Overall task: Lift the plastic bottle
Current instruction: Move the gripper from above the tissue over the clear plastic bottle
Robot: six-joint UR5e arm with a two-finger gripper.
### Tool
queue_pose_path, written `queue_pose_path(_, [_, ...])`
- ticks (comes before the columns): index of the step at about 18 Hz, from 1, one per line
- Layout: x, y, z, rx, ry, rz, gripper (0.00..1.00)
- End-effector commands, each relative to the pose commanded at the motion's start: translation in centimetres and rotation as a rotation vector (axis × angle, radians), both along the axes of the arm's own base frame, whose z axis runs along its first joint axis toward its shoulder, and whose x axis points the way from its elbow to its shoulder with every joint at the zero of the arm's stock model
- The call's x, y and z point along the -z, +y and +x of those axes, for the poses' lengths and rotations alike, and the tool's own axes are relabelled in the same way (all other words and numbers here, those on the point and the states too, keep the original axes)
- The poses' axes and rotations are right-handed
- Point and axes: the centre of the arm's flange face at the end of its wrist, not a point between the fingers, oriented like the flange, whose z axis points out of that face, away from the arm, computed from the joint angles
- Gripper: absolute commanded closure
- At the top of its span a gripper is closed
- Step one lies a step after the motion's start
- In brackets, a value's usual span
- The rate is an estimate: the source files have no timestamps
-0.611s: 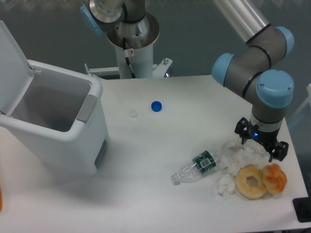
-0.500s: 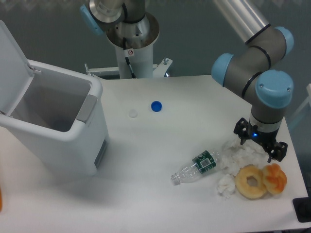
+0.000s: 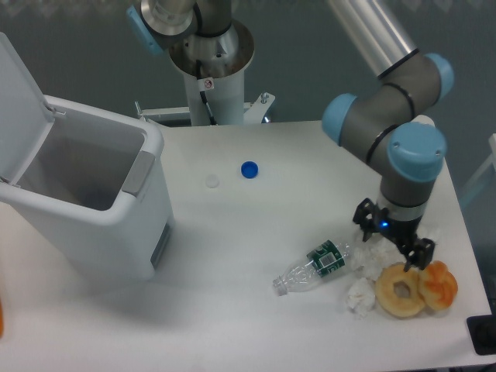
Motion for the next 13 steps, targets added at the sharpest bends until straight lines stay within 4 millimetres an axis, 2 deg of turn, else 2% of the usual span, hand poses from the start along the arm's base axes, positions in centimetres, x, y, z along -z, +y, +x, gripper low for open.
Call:
queue_pose_path(2, [-0.1, 1.6, 1.1, 0.015, 0.006, -0.006, 0.00])
queue_pose_path(4, [0.3, 2.2, 1.5, -0.004, 0.015, -0.036, 0.00])
queue_pose_path(8, [0.0, 4.5, 3.8, -0.032, 0.017, -0.036, 0.00])
queue_pose_path(10, [1.0, 6.4, 5.8, -0.095, -0.009, -0.027, 0.00])
queue_pose_path(11, [1.9, 6.9, 6.2, -0.124, -0.026, -0.026, 0.00])
queue_pose_path(13, [2.2, 7.7, 7.2, -0.115, -0.030, -0.030, 0.00])
